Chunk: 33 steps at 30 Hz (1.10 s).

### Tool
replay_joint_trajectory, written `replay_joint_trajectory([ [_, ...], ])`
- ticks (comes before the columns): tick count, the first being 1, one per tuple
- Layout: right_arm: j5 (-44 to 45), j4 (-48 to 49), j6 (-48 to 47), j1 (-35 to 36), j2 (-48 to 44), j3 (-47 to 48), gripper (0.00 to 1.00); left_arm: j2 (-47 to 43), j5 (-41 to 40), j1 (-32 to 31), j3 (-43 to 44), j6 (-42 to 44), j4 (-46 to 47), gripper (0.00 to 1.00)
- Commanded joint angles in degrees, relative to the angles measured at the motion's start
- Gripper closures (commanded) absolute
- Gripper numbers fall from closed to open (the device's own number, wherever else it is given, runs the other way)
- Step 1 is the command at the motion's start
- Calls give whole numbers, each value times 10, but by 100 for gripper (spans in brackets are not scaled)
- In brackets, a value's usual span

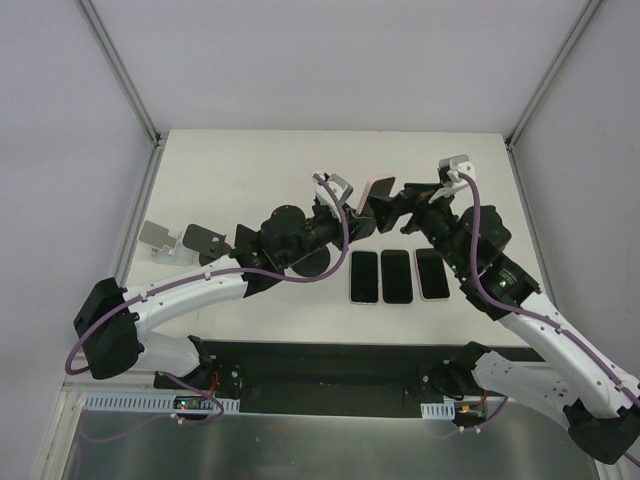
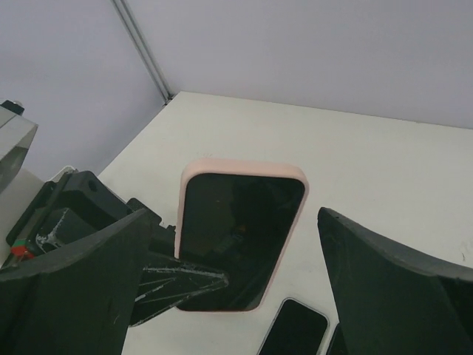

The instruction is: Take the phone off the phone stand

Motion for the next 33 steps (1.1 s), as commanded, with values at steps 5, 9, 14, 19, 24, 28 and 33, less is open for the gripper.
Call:
replay_joint_trajectory([
  [5, -32, 59, 8, 0, 29, 9, 4, -38, 56, 0, 8, -55, 55, 100],
  [9, -20, 62, 32, 1, 41, 2, 4, -40, 58, 0, 7, -60, 59, 100],
  [14, 7, 55, 53, 0, 44, -18, 4, -44, 56, 0, 3, -64, 65, 100],
  [19, 1, 34, 75, 1, 55, -19, 4, -44, 53, 1, -2, -68, 72, 100],
  [24, 38, 7, 80, 0, 52, -21, 3, -48, 36, 1, -7, -72, 75, 100],
  [28, 57, -2, 77, 0, 43, -27, 2, -48, 29, 1, -8, -73, 72, 100],
  [33, 1, -3, 63, 1, 56, -19, 1, -46, 30, 1, -7, -73, 73, 100],
])
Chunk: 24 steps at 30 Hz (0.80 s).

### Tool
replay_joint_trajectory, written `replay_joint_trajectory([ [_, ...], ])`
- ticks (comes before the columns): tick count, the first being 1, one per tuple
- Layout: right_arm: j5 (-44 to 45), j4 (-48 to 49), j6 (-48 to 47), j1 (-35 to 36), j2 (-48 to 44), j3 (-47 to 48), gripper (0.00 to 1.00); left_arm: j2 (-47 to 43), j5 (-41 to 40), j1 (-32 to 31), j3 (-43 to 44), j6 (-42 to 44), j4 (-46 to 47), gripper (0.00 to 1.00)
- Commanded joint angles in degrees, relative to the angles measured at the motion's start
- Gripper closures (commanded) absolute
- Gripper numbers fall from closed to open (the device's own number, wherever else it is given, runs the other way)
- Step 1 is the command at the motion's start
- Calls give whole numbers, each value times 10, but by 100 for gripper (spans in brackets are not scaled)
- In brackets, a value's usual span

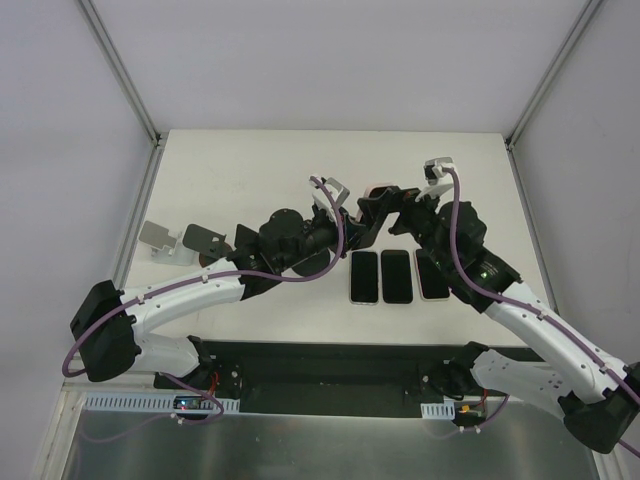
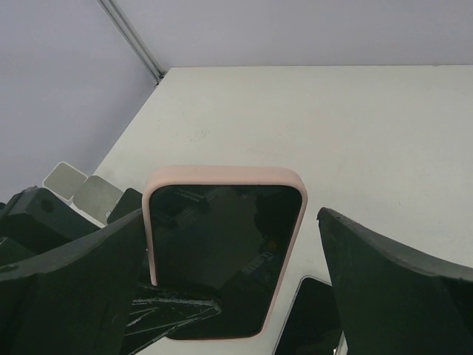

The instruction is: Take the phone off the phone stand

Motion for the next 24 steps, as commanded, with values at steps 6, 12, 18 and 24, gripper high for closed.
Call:
replay_joint_trajectory([
  [6, -69, -15, 0, -2, 33, 18, 0, -32, -2, 1, 14, -13, 89, 100],
  [12, -76, -16, -7, -1, 37, 22, 11, -38, 1, 4, 11, -14, 89, 100],
  [18, -69, -42, -36, -3, 36, 44, 46, -40, 6, 7, 8, -7, 84, 83],
  [24, -66, -106, -78, -25, 32, 75, 80, -61, 6, 20, 3, 16, 60, 47],
])
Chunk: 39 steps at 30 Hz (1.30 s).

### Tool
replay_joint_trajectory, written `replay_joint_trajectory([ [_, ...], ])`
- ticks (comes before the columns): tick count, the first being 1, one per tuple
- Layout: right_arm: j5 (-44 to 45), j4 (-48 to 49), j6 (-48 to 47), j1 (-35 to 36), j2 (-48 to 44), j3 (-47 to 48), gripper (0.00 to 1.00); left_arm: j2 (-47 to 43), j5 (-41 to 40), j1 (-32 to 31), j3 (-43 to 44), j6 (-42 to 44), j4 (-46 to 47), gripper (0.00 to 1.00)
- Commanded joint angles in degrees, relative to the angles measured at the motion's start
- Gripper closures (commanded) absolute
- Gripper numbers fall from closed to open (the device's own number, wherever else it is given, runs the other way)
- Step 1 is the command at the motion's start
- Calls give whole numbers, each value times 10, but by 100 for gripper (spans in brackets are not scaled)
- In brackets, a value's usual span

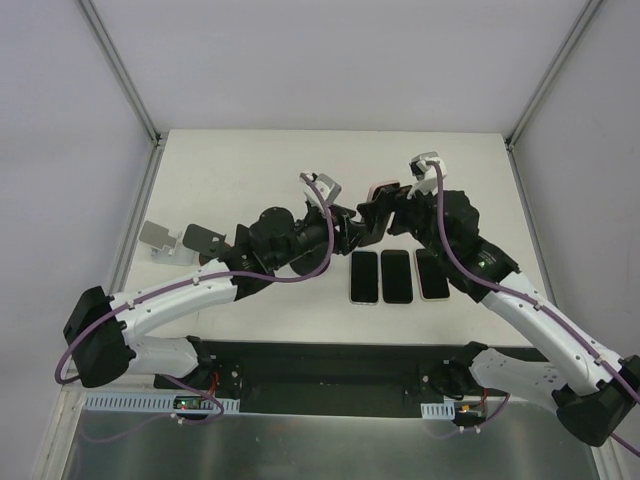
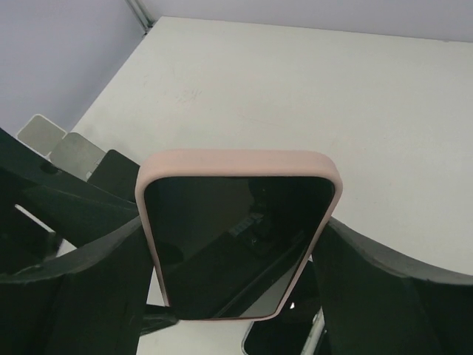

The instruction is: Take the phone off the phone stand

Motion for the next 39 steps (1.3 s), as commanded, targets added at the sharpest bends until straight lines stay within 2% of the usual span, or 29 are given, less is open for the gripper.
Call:
replay_joint_trajectory([
  [1, -7, -58, -51, -19, -4, 49, 82, -47, 4, 18, 3, 15, 53, 39],
  [4, -7, -121, -89, -53, 0, 71, 83, -69, 1, 34, -10, 24, 36, 26],
  [6, -15, -186, -125, -92, 12, 87, 84, -93, -3, 46, -25, 30, 19, 22],
  [9, -2, -272, -143, -154, 35, 116, 89, -134, -8, 73, -52, 39, -3, 18],
  [15, 2, -341, -183, -280, 106, 118, 91, -234, -55, 131, -125, 66, -37, 16],
  [21, 28, -328, -195, -362, 201, 93, 92, -343, -104, 147, -181, 145, -102, 15],
  [27, 22, -304, -284, -409, 266, 71, 93, -442, -188, 146, -213, 196, -153, 13],
  [34, 27, -325, -356, -434, 356, 86, 90, -444, -216, 146, -217, 224, -159, 11],
  [39, 25, -327, -348, -437, 400, 97, 89, -437, -203, 147, -212, 224, -163, 10],
])
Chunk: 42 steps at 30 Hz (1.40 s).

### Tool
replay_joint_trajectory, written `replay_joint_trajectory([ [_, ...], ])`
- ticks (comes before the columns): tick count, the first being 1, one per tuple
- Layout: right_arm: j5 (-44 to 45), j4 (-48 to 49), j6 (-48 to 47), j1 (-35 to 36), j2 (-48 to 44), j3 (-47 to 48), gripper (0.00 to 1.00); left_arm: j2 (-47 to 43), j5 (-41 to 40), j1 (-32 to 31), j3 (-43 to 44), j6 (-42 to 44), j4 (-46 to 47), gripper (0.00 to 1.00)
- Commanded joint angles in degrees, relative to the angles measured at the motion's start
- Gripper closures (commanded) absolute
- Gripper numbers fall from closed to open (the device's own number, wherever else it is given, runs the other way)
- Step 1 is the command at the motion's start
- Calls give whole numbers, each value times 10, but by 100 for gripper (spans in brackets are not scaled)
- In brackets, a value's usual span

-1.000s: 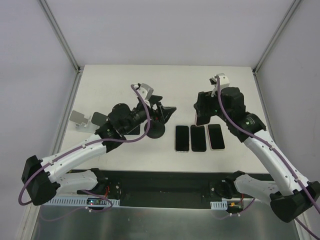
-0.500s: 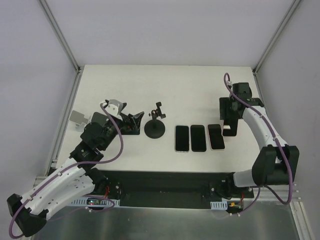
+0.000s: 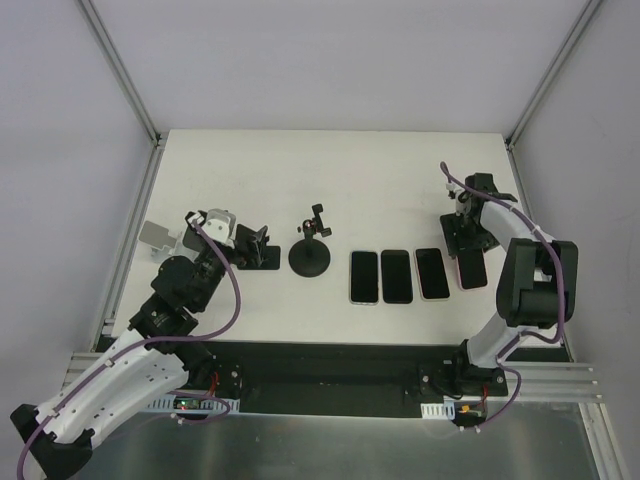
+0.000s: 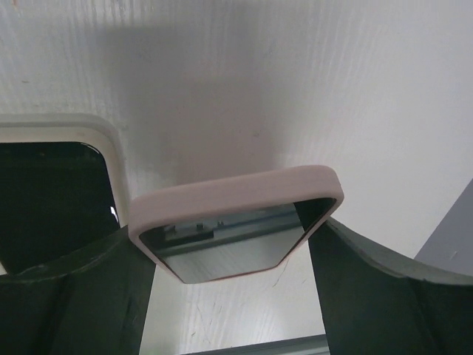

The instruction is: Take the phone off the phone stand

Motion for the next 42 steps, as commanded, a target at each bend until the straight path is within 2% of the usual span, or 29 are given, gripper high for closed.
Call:
replay_joint_trajectory([
  [1, -2, -15, -19, -4, 32, 28, 89, -2, -6, 2, 2, 16, 6, 10],
  [10, -5, -13, 8, -5, 82, 26, 87, 1, 1, 3, -3, 14, 10, 10],
  [23, 18, -13, 16, -6, 56, -23, 83, 1, 5, 9, -4, 12, 11, 10],
  [28, 25, -13, 13, -7, 43, -41, 74, 1, 10, 10, -4, 8, 11, 10],
  [31, 10, -10, 10, -7, 42, -43, 65, 0, 13, 10, -4, 7, 10, 10],
  [38, 12, -15, 8, -10, 56, -24, 36, -2, 14, 10, -5, 7, 10, 10],
  [42, 1, -16, 17, -10, 52, -9, 29, -4, 14, 10, -5, 5, 9, 10],
])
